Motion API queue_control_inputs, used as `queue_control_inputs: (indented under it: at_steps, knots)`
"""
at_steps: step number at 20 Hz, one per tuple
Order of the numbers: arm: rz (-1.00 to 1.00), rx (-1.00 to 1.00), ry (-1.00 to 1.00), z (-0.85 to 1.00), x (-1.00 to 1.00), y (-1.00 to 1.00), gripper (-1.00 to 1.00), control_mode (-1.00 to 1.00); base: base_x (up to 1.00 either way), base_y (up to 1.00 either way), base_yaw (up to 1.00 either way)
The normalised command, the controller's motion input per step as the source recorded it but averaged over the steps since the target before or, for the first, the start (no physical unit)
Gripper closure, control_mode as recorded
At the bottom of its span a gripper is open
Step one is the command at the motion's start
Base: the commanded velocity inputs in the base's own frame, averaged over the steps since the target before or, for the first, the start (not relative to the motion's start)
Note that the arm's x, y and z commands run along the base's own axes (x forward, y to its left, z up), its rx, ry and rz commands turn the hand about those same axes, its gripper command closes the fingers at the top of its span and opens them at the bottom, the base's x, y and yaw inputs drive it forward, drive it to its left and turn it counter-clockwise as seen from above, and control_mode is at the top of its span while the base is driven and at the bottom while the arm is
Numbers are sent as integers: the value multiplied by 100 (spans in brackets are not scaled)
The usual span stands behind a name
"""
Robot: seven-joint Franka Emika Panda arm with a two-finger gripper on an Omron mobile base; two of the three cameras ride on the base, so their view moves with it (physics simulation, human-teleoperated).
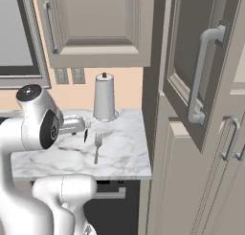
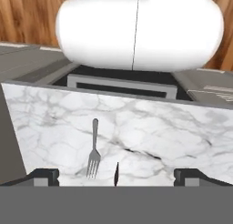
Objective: Organize the utensils by type. Pick up the wooden spoons from the counter and place them in the open cabinet. Then pick up the metallic utensils from the counter and place them in the open drawer.
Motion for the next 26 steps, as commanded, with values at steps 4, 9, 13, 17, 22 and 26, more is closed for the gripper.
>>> queue_control_inputs:
  at_steps: [4,9,13,17,22,26]
  knots:
    - [7,0,5,0,42,16,-100,-100,0,0,0]
    - [7,0,5,-5,40,27,-100,-100,0,0,0]
    - [7,0,6,-23,36,34,-100,-100,0,0,0]
    - [5,0,12,-43,32,11,-100,-100,0,0,0]
    - [4,0,15,-49,30,0,-100,-100,0,0,0]
    - [6,0,5,-24,39,0,-100,-100,0,0,0]
